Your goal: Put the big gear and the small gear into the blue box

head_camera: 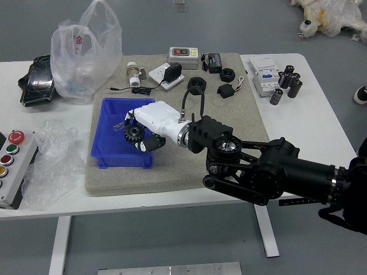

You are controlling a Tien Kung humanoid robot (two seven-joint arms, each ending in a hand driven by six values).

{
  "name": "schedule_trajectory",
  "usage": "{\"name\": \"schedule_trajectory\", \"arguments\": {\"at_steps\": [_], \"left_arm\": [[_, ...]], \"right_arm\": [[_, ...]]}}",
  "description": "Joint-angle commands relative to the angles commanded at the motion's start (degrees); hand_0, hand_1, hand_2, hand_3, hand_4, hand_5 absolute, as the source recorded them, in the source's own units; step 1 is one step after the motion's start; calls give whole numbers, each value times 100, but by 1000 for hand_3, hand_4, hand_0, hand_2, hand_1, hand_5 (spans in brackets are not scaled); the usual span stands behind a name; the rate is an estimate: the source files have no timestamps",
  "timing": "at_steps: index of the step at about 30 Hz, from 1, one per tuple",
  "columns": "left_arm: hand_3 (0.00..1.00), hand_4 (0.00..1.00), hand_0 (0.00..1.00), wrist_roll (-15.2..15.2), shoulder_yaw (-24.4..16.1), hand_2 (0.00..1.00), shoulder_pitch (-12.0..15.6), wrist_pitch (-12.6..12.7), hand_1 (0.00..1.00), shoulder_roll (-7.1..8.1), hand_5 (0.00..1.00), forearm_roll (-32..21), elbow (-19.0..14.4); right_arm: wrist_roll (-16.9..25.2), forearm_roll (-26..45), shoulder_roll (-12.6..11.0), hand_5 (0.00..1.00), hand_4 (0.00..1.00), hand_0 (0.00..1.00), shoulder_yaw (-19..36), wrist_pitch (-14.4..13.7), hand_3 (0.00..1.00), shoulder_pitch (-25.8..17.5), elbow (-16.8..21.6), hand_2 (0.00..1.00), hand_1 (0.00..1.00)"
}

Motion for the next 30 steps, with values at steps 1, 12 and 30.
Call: {"name": "schedule_trajectory", "arguments": {"at_steps": [1, 12, 30], "left_arm": [[773, 700, 699, -2, 1, 633, -2, 0, 649, 0, 409, -1, 0], [775, 701, 699, 2, -3, 633, -17, -6, 650, -14, 409, 10, 1], [773, 700, 699, -26, 37, 633, 1, 9, 649, -36, 408, -47, 12]], "right_arm": [[-6, -2, 9, 218, 448, 421, -24, 0, 761, -3, -7, 792, 696], [-31, -59, 19, 226, 565, 448, -41, -14, 884, -20, -17, 854, 765], [-182, -232, -787, 235, 623, 432, 1305, -78, 853, -686, -293, 815, 737]]}}
